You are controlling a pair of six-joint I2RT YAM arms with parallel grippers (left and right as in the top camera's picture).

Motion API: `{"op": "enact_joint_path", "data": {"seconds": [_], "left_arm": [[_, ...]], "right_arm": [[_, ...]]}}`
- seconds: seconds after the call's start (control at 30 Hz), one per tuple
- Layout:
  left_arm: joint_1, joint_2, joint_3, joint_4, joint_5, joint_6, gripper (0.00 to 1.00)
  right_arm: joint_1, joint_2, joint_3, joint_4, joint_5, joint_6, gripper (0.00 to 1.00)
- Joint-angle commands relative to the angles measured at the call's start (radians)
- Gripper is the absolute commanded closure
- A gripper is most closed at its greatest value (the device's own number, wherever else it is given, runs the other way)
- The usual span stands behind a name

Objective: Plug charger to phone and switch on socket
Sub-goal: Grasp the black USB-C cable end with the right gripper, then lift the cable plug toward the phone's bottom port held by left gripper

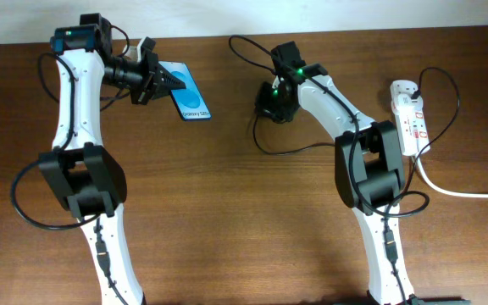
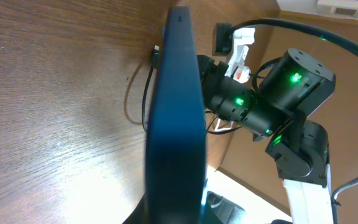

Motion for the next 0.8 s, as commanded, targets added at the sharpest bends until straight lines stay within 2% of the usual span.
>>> {"op": "enact_joint_path", "data": {"seconds": [0.0,0.1,0.27,0.37,0.5,0.53,0.63,0.67,0.77], "left_arm": [[-0.006,-0.013,0.012,-0.001,0.038,-0.009,1.00],[-0.006,-0.013,0.012,0.002,0.037,-0.009,1.00],[-0.006,-0.013,0.012,0.002,0.037,-0.009,1.00],[-0.006,-0.013,0.012,0.002,0.038,-0.009,1.00],[-0.006,-0.013,0.012,-0.009,0.038,-0.009,1.00],[-0.006,-0.013,0.012,-0.009,0.040,-0.009,1.00],[-0.006,-0.013,0.012,-0.008,0.105,0.015,1.00],[-0.006,-0.013,0.012,-0.005,0.140,0.041,1.00],[-0.006,-0.013,0.012,0.011,0.282,0.132,1.00]], "right_arm": [[0.032,0.062,-0.016,-0.035,0.061,0.099,0.75],[0.043,0.062,-0.016,-0.046,0.061,0.103,0.81],[0.052,0.065,-0.016,-0.077,0.103,0.105,0.82],[0.052,0.065,-0.016,-0.077,0.114,0.104,0.96],[0.035,0.065,-0.016,-0.079,0.105,-0.011,0.96],[0.024,0.065,-0.016,-0.071,0.064,-0.061,0.96],[-0.015,0.048,-0.016,-0.061,-0.183,-0.349,0.96],[-0.033,0.023,-0.016,-0.087,-0.311,-0.488,0.96],[-0.079,-0.107,-0.016,-0.219,-0.554,-0.752,0.95]]}}
